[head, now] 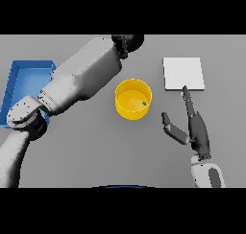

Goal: Pick up the red beaker and tilt it to pour out 1 green nut into yellow bowl. Pick up the yellow bowl and place it on the metallic measuring scale.

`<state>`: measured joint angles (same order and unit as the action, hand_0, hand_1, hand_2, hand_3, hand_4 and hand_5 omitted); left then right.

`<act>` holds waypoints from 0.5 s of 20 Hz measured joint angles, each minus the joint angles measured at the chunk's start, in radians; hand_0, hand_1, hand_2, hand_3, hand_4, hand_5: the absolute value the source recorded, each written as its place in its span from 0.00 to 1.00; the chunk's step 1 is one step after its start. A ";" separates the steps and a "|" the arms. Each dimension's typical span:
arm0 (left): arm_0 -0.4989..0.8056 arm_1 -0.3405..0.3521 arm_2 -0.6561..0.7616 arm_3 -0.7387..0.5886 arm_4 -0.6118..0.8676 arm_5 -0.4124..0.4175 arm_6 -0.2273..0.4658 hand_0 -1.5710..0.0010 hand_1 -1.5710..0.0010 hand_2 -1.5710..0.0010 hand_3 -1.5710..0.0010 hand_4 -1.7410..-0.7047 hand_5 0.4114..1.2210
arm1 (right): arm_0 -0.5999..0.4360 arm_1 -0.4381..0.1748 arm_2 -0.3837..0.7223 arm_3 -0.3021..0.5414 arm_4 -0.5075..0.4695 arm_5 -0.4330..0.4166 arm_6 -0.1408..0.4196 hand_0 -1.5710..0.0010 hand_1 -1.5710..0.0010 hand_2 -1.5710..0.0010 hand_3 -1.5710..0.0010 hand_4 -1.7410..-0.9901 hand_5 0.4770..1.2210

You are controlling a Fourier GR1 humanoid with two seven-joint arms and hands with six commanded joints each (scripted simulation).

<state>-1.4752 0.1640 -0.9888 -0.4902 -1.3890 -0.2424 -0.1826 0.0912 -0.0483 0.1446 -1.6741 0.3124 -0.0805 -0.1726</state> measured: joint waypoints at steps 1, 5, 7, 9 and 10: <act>-0.030 0.021 0.039 0.011 0.023 -0.009 0.009 0.00 0.00 0.00 0.35 0.01 1.00 | -0.004 0.006 0.006 0.004 0.006 -0.001 0.011 1.00 1.00 1.00 1.00 0.95 0.27; -0.105 0.067 0.213 0.124 0.143 0.003 0.019 0.00 0.00 0.00 0.14 0.01 1.00 | -0.001 0.003 0.000 -0.005 -0.015 0.009 0.000 1.00 1.00 1.00 1.00 0.99 0.27; -0.131 0.102 0.328 0.184 0.230 -0.006 0.077 0.00 0.00 0.00 0.09 0.01 1.00 | -0.012 -0.002 -0.010 0.005 -0.017 0.004 0.012 1.00 1.00 1.00 1.00 1.00 0.26; -0.138 0.144 0.429 0.223 0.310 0.013 0.124 0.00 0.00 0.00 0.08 0.00 1.00 | -0.017 0.008 -0.003 0.007 -0.013 -0.001 0.004 1.00 1.00 1.00 1.00 0.98 0.26; -0.132 0.174 0.476 0.238 0.351 0.023 0.147 0.00 0.00 0.00 0.08 0.00 1.00 | -0.027 0.008 -0.008 0.010 -0.028 0.007 0.010 1.00 1.00 1.00 1.00 0.98 0.26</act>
<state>-1.6077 0.3383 -0.5127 -0.2519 -1.0385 -0.2192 -0.0354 0.0643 -0.0402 0.1363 -1.6643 0.2840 -0.0739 -0.1627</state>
